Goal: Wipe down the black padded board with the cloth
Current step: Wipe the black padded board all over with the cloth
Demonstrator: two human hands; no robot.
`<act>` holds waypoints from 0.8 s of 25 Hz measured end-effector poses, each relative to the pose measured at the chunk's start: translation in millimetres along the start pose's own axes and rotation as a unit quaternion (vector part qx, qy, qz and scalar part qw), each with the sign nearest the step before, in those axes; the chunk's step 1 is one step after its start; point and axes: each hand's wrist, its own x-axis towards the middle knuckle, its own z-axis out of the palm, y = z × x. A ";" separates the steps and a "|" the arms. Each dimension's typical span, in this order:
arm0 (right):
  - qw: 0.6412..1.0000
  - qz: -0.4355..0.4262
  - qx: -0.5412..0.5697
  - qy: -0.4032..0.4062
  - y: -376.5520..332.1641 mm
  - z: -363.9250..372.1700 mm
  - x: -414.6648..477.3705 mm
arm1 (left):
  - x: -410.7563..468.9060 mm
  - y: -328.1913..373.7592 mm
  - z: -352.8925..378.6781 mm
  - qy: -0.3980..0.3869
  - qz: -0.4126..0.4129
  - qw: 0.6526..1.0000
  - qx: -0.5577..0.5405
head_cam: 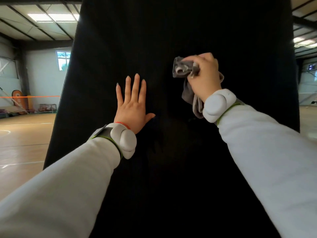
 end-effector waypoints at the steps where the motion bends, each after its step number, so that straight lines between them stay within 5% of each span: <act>1: 1.000 0.001 -0.009 -0.005 -2.3 4.0 7.7 | 0.1 0.0 0.3 0.000 0.000 1.000 0.001; 8: 0.985 -0.128 0.007 -0.118 38.6 34.8 -60.9 | -9.6 1.4 -0.3 0.007 0.005 1.000 0.009; 13: 0.937 -0.165 -0.062 -0.301 41.9 12.3 -60.8 | -16.5 8.8 0.3 -0.023 -0.011 1.000 0.011; 17: 0.993 -0.089 -0.024 -0.079 27.4 -9.9 -3.8 | -14.0 8.1 1.0 -0.027 -0.018 0.999 0.014; 20: 0.995 -0.067 -0.039 -0.070 19.9 5.6 -2.4 | -16.0 9.1 3.1 -0.021 -0.015 0.999 0.019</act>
